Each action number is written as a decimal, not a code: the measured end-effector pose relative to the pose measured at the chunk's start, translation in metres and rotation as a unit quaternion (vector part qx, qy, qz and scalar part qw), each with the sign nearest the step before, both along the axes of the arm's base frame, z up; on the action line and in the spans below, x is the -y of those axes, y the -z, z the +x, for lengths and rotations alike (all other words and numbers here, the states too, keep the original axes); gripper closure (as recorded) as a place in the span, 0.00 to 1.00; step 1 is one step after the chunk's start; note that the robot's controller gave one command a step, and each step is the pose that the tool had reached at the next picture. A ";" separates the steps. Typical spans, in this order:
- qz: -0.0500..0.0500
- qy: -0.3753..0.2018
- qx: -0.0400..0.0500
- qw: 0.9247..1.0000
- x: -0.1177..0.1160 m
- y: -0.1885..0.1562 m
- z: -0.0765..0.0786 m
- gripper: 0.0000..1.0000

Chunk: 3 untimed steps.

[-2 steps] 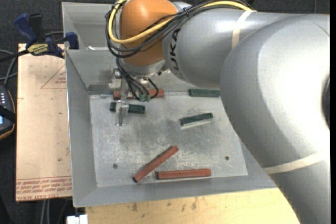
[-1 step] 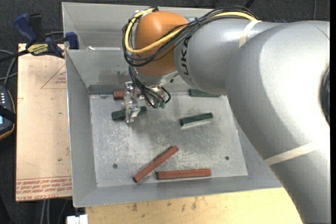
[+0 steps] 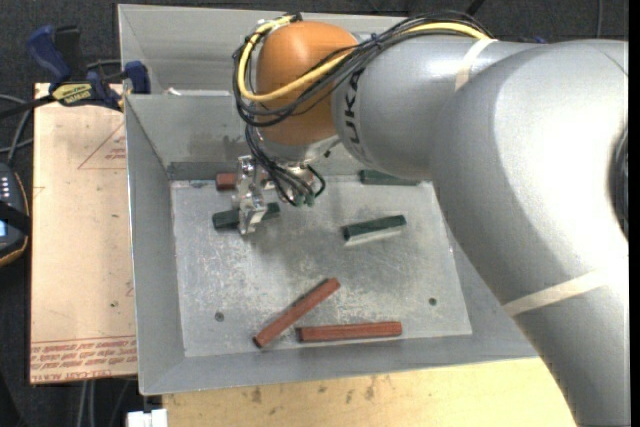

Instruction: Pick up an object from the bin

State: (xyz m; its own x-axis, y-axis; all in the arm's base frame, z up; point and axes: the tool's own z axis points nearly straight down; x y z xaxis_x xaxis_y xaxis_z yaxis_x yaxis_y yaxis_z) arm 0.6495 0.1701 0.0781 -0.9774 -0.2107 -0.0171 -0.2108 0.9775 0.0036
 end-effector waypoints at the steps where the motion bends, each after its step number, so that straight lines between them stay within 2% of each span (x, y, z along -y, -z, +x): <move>1: -0.002 0.010 -0.006 1.000 -0.005 -0.095 -0.003 1.00; 2: -0.002 0.010 -0.006 1.000 -0.005 -0.095 -0.003 1.00; 3: -0.003 -0.061 -0.006 0.998 -0.013 -0.076 0.007 1.00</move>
Offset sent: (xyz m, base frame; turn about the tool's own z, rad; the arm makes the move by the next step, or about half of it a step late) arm 0.0000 0.0000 0.0000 0.0000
